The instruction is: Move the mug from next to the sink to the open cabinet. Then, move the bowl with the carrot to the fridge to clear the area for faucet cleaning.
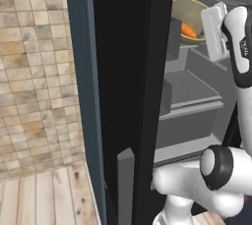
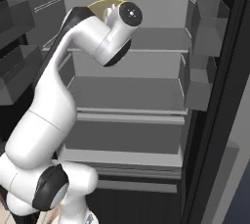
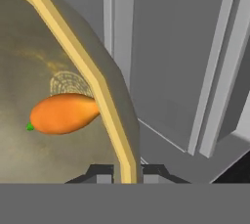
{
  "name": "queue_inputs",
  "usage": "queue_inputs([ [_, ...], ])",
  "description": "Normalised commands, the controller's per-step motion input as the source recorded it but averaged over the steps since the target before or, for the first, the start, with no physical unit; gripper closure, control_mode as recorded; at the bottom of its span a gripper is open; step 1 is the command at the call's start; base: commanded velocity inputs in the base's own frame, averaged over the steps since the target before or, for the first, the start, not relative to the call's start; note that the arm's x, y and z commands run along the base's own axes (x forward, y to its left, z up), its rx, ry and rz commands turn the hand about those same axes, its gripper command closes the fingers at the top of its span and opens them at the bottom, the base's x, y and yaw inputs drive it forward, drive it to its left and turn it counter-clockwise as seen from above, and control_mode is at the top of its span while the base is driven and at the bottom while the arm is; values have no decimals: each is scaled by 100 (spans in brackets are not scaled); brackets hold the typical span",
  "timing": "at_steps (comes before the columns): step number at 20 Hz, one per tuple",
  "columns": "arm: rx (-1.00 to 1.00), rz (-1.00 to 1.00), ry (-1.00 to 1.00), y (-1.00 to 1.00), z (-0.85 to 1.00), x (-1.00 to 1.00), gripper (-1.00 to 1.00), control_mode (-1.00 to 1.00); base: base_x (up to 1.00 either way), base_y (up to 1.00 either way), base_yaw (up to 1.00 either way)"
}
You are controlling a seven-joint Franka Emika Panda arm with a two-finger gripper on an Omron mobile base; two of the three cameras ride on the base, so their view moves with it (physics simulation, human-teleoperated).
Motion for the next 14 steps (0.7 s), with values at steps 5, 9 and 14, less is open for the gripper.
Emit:
queue_inputs([
  [5,-5,0,1,0,-11,48,100,-100,0,0,0],
  [9,-1,-1,4,0,-2,62,100,-100,0,0,0],
  [14,0,-2,9,0,-1,68,100,-100,0,0,0],
])
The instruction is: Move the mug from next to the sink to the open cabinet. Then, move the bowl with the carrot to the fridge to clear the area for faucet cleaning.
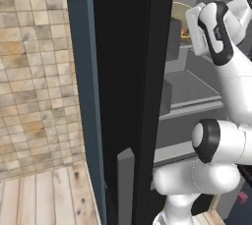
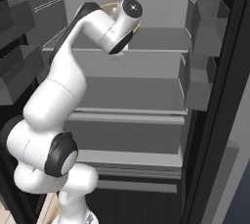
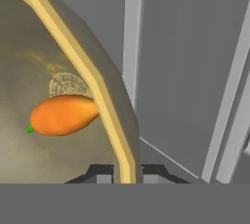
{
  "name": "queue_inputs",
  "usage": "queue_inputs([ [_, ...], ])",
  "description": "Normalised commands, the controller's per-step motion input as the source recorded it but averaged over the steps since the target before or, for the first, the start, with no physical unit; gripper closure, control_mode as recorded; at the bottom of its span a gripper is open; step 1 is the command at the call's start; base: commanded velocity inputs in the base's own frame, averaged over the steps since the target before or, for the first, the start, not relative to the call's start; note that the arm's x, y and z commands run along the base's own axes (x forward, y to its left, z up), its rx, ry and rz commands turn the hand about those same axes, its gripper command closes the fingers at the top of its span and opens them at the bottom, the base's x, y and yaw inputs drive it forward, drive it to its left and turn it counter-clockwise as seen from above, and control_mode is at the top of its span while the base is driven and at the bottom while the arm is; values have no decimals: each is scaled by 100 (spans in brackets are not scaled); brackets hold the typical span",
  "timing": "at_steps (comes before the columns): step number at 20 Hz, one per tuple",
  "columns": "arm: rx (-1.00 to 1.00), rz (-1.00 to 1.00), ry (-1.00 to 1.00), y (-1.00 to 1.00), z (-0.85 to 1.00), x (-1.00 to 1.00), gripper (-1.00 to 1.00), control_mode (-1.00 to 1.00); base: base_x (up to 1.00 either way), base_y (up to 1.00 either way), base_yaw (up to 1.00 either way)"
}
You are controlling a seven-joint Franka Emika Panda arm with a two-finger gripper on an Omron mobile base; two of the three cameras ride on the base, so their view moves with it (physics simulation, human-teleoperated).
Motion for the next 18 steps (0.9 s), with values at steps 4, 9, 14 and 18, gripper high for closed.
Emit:
queue_inputs([
  [4,0,-1,14,0,-8,68,100,-100,0,0,0],
  [9,0,-2,13,0,-13,66,100,-100,0,0,0],
  [14,0,-2,7,0,-8,55,100,-100,0,0,0],
  [18,1,-2,0,0,-2,44,100,-100,0,0,0],
])
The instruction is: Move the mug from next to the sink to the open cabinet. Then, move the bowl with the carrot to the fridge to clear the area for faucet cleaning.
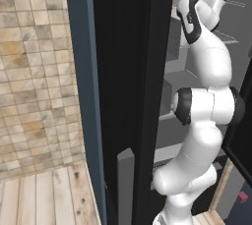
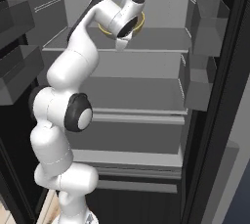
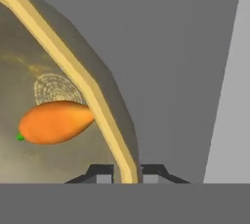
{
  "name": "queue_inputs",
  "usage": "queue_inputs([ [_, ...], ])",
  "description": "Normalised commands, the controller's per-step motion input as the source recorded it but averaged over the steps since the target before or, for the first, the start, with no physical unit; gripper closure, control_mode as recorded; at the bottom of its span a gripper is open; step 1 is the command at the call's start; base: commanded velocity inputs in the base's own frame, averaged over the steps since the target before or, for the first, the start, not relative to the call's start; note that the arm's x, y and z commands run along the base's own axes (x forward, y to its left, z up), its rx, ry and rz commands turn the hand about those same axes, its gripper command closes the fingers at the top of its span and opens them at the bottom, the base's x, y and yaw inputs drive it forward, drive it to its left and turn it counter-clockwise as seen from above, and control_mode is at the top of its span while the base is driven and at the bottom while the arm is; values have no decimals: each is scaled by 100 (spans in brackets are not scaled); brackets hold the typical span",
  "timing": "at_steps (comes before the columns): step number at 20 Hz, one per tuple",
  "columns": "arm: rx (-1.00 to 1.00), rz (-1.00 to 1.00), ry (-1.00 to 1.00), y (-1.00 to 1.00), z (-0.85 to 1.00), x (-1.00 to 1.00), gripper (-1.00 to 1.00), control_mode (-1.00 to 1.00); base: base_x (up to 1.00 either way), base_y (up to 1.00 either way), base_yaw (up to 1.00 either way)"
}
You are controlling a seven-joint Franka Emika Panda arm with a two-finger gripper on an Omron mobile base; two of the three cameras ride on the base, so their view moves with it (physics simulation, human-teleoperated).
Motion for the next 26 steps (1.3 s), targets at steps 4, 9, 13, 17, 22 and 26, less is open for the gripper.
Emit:
queue_inputs([
  [4,2,0,0,0,0,23,100,-100,0,0,0],
  [9,2,0,0,0,0,7,-100,-100,0,0,0],
  [13,0,0,0,0,0,0,-100,-100,0,0,0],
  [17,0,0,-7,0,2,-34,-100,-100,0,0,0],
  [22,0,0,-15,0,1,-84,-100,-100,0,0,0],
  [26,0,0,-17,0,0,-100,-100,-100,0,0,0],
])
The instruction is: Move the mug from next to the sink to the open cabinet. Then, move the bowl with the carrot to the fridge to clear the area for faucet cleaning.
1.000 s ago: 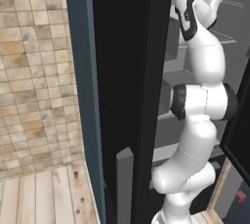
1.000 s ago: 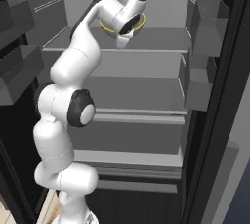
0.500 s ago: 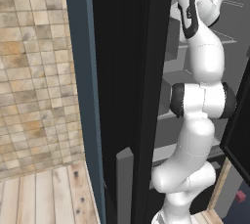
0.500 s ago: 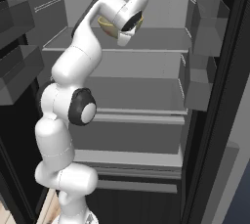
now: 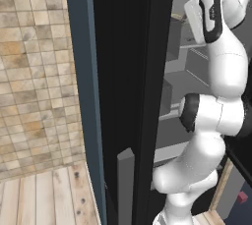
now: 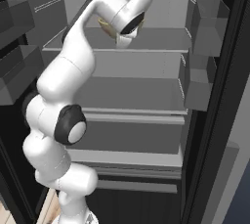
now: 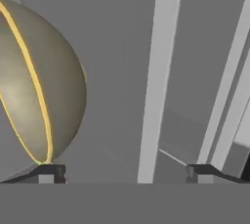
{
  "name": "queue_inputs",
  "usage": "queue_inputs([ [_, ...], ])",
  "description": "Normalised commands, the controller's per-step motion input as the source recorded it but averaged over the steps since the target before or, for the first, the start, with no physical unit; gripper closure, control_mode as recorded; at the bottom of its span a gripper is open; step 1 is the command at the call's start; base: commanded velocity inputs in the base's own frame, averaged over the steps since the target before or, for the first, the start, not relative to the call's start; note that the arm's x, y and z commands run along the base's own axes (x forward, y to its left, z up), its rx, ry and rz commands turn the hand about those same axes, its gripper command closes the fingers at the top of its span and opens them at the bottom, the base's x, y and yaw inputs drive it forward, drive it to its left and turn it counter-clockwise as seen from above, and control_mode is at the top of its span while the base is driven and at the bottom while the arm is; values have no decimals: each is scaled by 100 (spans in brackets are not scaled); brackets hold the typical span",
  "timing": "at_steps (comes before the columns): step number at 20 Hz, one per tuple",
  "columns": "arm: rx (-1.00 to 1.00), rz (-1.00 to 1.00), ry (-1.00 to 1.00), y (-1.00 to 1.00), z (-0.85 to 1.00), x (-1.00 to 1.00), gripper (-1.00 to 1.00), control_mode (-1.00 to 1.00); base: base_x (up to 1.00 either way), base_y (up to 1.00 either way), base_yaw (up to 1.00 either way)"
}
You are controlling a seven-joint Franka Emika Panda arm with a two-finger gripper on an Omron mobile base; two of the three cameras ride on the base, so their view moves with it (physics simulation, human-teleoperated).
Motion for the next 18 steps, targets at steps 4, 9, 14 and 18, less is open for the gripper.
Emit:
queue_inputs([
  [4,0,0,-22,3,0,-100,-100,-100,0,0,0],
  [9,0,0,-20,10,-6,-100,-100,-100,0,0,0],
  [14,0,0,-14,22,-39,-100,-100,-100,0,0,0],
  [18,-1,0,-9,25,-61,-100,-100,-100,0,0,0],
])
